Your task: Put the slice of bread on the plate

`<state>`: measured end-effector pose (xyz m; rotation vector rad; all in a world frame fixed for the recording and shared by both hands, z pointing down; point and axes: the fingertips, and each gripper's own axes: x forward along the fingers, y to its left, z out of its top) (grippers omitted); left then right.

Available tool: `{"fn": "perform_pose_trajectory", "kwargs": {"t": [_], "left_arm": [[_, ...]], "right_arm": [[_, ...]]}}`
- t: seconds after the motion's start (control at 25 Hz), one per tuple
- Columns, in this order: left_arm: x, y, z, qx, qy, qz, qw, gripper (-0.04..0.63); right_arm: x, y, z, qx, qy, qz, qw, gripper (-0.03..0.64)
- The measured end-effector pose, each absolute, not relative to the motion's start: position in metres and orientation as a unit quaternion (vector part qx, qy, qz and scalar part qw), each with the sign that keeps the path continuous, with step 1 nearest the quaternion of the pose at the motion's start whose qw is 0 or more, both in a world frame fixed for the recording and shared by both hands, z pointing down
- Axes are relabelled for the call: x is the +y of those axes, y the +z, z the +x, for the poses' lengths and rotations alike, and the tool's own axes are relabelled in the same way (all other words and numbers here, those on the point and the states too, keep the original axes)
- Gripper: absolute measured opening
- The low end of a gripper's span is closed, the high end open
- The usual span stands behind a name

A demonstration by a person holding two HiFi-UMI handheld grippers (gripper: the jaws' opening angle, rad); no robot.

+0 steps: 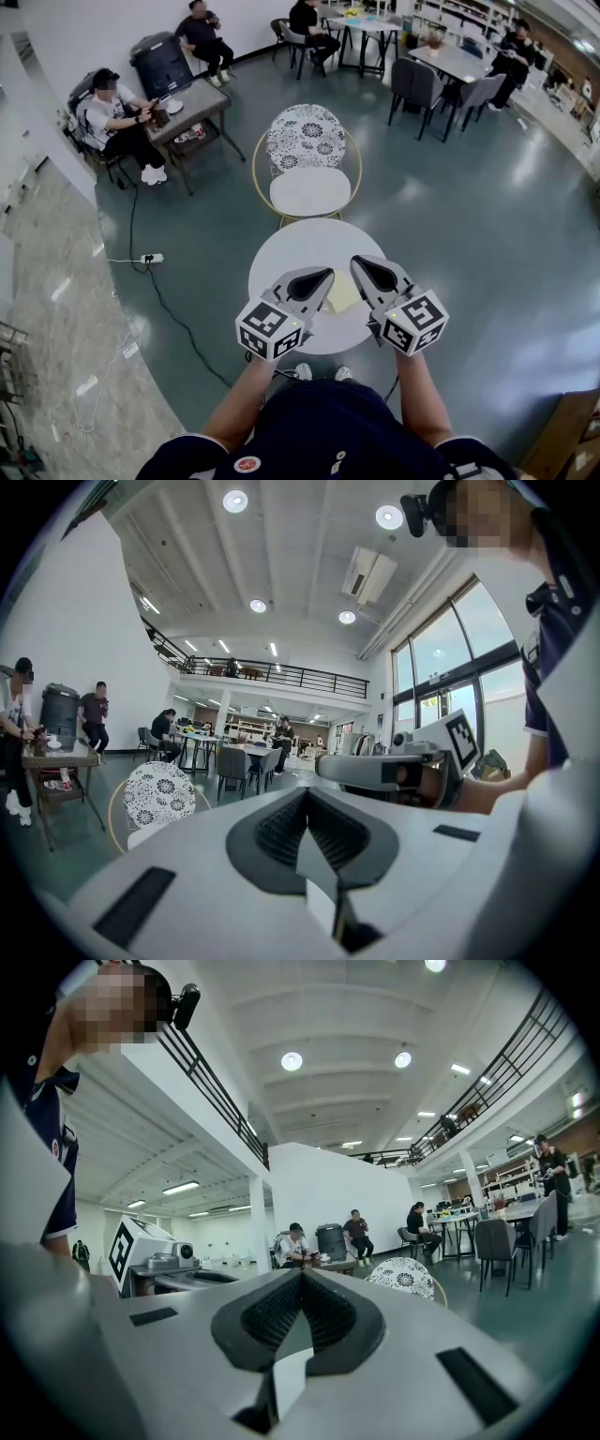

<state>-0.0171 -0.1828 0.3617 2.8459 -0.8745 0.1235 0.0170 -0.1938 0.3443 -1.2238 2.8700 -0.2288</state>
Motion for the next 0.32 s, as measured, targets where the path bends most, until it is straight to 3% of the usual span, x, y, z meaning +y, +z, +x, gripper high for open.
{"fn": "perform_pose_trajectory", "kwargs": {"t": [0.32], "left_arm": [[-0.1824, 0.3573, -0.0153, -0.294, 0.038, 0.952, 0.077, 0.008]], "right_arm": [[-0.1935, 0.3419, 0.0192, 0.917, -0.072, -0.392, 0.009, 0.006]]}}
